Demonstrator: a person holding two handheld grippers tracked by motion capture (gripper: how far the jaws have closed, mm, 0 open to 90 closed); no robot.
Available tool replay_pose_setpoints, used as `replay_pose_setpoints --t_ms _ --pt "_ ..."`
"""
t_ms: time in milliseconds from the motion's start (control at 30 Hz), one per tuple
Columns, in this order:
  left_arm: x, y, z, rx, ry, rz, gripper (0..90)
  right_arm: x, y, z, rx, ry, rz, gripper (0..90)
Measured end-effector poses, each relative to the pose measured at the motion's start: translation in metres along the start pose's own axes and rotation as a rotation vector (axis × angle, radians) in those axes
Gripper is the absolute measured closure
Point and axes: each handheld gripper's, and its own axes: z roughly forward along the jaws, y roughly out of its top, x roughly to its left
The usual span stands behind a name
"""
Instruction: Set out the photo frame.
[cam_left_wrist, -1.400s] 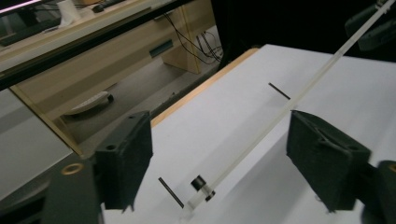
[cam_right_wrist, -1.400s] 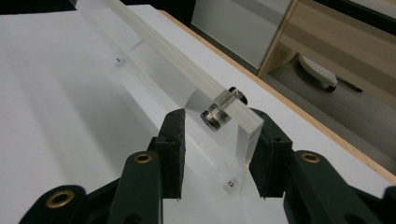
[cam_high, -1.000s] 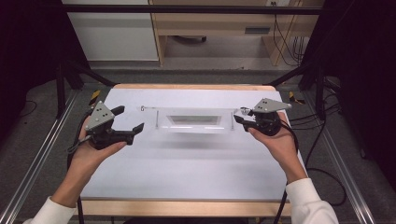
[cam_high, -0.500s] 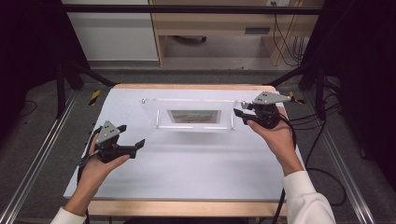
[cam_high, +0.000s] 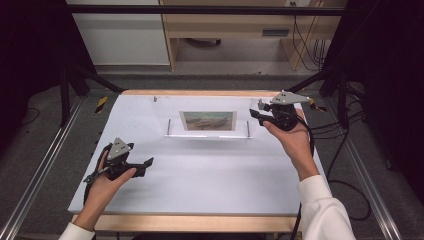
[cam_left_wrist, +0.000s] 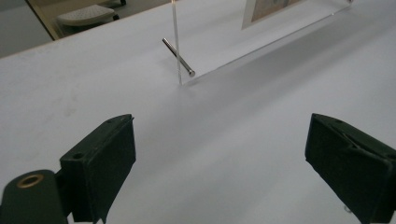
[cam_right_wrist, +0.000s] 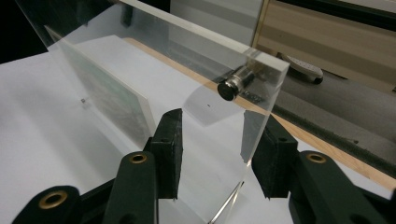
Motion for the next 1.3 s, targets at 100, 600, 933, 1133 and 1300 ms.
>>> replay_pose_setpoints --t_ms 100,600,933,1133,1300 --pt "0.000 -0.004 0.001 0.015 0.004 -0.006 8.3 -0.003 0.002 0.004 -0.003 -0.005 0.005 57.4" --pt "0.003 -0.019 -0.006 0.060 0.023 -0.024 8.4 -0.020 0.010 0.023 -0.009 -0.012 0.082 56.7" --pt "0.001 -0.020 -0.006 0.076 0.014 -0.010 8.4 -0.028 0.013 0.032 -0.009 -0.017 0.133 56.4" --pt "0.003 -0.022 -0.007 0.083 0.025 -0.018 8.4 -0.031 0.014 0.037 -0.010 -0.023 0.156 56.2" --pt "0.003 -0.024 -0.006 0.101 0.023 -0.020 8.4 -0.033 0.014 0.040 -0.015 -0.024 0.185 55.7"
